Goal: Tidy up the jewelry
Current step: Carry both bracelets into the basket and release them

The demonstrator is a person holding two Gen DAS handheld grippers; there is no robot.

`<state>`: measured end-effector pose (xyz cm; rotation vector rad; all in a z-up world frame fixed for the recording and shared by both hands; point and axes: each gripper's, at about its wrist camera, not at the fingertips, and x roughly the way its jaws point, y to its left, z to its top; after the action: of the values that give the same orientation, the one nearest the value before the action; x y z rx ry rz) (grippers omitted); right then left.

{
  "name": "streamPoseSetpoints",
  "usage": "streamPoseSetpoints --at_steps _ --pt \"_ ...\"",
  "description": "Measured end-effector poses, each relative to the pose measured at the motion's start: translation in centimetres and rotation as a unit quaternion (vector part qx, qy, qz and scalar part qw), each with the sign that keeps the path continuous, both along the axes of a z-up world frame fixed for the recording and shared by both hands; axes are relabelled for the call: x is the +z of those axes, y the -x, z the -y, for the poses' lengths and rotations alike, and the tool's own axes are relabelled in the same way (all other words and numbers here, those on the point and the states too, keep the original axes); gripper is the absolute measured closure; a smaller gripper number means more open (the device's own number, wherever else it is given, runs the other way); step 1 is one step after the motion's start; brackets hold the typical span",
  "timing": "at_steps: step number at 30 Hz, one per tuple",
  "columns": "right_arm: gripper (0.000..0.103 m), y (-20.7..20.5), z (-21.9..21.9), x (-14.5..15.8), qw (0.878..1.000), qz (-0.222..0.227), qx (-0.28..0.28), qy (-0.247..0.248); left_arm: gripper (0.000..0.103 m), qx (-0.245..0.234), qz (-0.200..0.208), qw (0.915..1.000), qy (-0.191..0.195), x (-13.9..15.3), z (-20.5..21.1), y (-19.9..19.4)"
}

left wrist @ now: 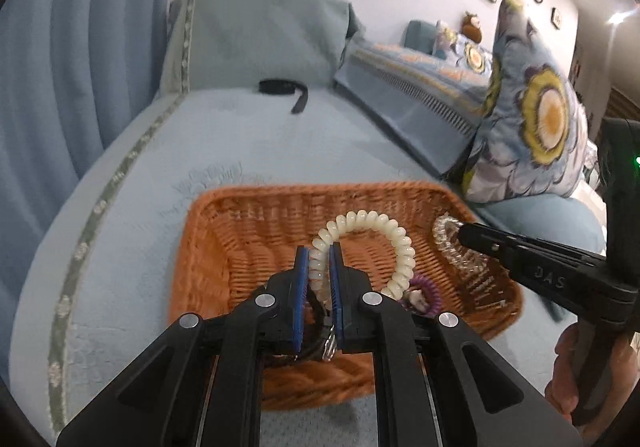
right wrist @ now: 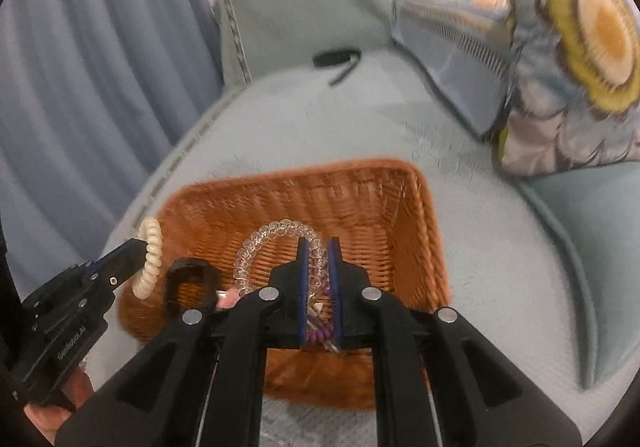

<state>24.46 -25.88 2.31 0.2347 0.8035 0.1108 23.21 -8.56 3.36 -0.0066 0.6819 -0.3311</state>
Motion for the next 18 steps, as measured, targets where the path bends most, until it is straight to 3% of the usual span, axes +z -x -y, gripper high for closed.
streamPoseSetpoints --at_steps 7,10,12,14,18 --pt "0.095 -1.1 -1.9 -2.5 0.999 -0.037 0.013 0.028 0.093 -0.015 -0.023 0.9994 -0.021 -2.2 0.9 -0.8" --pt "0.092 -0.3 -2.0 -2.3 0.999 -0.040 0.019 0.025 0.078 -0.026 -0.012 0.9991 -0.030 -1.8 1.1 0.3" --pt "0.085 0.4 -1.8 -1.9 0.999 -0.039 0.020 0.013 0.066 -0.036 0.003 0.9988 -0.032 -0.9 0.9 1.7" --pt "0.078 1.5 -1.3 -1.3 0.999 -0.031 0.019 0.003 0.062 -0.040 0.012 0.9989 -0.023 0.0 0.4 3.2" --pt "0.077 5.4 -0.8 0.2 1.000 -0.008 0.026 -0.012 0.062 -0.046 0.038 0.9982 -0.008 2.3 -1.3 7.0"
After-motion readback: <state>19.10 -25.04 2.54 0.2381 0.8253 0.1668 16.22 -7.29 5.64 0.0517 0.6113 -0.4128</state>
